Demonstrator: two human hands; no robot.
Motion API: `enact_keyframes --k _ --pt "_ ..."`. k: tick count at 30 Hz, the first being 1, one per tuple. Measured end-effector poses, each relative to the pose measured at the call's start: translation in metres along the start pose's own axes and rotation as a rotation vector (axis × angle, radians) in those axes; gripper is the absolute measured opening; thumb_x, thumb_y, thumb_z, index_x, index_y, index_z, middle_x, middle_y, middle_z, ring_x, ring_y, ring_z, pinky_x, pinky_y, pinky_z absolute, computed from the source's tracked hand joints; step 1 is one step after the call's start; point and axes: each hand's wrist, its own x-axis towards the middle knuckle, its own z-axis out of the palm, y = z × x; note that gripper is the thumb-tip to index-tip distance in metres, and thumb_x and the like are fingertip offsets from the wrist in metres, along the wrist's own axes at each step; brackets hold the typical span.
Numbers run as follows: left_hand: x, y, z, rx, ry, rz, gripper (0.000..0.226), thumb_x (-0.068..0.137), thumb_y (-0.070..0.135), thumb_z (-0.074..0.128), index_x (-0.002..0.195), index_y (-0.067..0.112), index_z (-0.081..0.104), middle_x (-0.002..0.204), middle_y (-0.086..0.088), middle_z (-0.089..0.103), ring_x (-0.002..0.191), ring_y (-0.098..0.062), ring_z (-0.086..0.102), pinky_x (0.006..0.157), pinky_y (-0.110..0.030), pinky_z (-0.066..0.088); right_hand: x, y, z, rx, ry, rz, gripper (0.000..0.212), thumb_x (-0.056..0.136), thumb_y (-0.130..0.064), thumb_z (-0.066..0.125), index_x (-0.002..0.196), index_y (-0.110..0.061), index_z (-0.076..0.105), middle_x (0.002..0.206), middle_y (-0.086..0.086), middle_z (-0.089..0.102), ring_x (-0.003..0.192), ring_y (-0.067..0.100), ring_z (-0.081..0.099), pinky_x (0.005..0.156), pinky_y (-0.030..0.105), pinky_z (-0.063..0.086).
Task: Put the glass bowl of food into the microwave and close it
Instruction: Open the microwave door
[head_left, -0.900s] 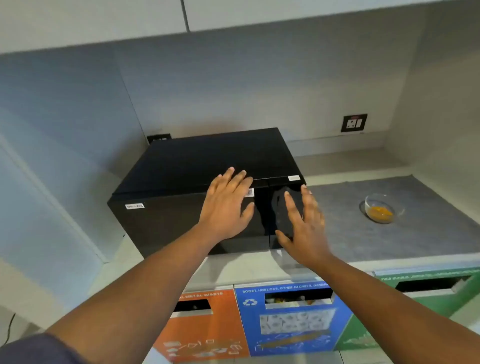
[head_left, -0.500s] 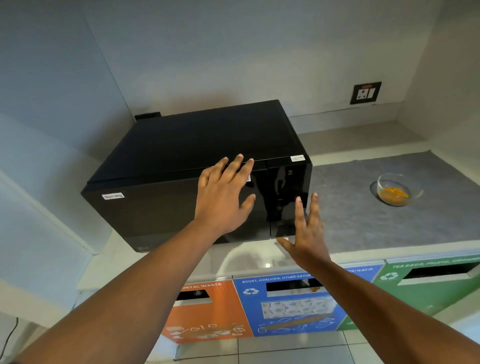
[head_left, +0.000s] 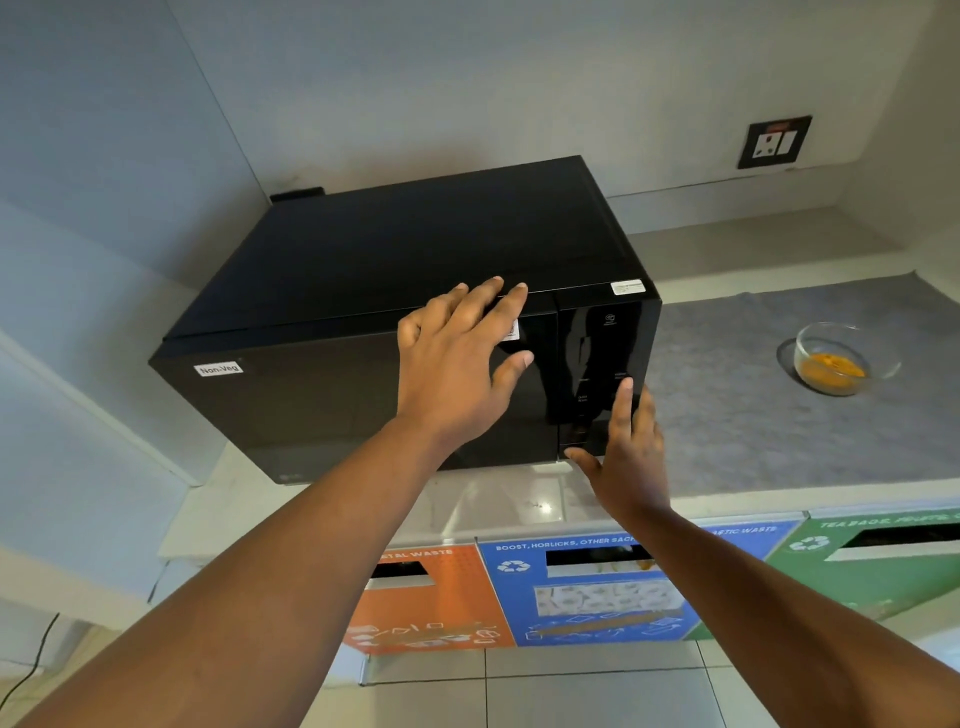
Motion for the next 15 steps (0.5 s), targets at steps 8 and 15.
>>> enact_keyframes --k 8,15 --pt "-0.002 0.005 0.002 -0.092 0.029 -0.047 0.058 0.098 0.051 0.054 0.154 0.036 0.044 0.161 0.008 0.045 0.15 -0.022 0.037 0.111 -0.046 0.026 -0.002 -0.007 0.002 0.009 0.043 0.033 0.139 0.072 -0.037 0.092 0.16 -0.033 -0.015 0.155 0.037 0.034 0.123 0.054 0.059 0.081 0.05 0.061" --pt "-0.005 0.006 0.002 -0.086 0.028 -0.042 0.056 0.099 0.051 0.053 0.153 0.036 0.046 0.16 0.008 0.046 0.15 -0.022 0.037 0.114 -0.05 0.028 0.0 -0.014 0.006 0.016 0.006 0.136 0.128 0.073 -0.031 0.093 0.163 -0.025 0.003 0.158 0.034 0.032 0.127 0.054 0.056 0.077 0.048 0.062"
